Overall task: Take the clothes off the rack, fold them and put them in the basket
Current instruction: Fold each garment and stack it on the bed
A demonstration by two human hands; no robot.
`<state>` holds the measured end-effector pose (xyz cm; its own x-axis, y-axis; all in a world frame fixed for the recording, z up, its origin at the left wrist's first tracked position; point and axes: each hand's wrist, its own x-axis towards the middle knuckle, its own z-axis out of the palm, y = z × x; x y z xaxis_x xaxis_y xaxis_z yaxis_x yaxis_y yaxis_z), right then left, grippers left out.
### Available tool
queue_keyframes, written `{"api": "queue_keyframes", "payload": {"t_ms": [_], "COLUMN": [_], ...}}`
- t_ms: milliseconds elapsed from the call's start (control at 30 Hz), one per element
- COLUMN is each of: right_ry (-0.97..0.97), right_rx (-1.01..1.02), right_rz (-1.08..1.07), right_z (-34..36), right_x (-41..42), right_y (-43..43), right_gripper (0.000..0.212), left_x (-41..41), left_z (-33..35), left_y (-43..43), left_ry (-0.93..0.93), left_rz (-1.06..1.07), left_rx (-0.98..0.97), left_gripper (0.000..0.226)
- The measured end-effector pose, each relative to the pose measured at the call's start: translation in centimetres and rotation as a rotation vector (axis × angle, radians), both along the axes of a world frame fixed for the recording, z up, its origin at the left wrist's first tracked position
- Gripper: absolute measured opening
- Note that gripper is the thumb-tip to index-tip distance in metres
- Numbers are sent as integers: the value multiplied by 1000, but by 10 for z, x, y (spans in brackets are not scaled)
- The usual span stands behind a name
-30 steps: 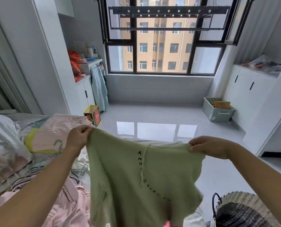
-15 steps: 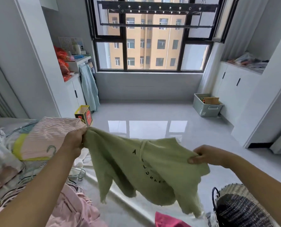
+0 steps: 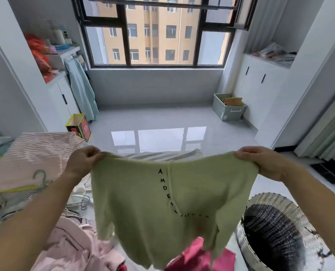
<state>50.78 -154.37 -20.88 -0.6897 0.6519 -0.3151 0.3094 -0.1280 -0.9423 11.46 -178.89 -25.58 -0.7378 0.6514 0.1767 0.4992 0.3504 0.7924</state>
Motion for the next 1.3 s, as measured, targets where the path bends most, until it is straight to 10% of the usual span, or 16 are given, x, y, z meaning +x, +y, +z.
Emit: {"api": "queue_keyframes", "payload": {"t_ms": [267, 500, 600, 833, 1167, 1300], "right_ry": [-233, -542, -708, -252, -163, -49], "right_rx": [507, 671, 558, 279, 555, 758], "right_rz": [-164, 46, 239, 93, -153, -163], "right_z": [-36, -59, -60, -11, -30, 21], "right_x": [-25, -1, 10, -3, -107, -120], "right_y": [40, 75, 75, 104, 169, 196], "right_gripper": [19, 20, 19, 66, 22, 50], "left_x": [49, 66, 68, 25, -57, -69], "left_z": [-28, -16, -19, 22, -2, 60], "left_y": [38, 29, 20, 20, 130, 150], "left_ry": [-425, 269, 104, -377, -365, -239], "left_rz": [189, -148, -177, -227, 121, 97], "left_rx": [112, -532, -406, -209, 75, 234], "left_gripper": [20, 25, 33, 37, 20, 25]}}
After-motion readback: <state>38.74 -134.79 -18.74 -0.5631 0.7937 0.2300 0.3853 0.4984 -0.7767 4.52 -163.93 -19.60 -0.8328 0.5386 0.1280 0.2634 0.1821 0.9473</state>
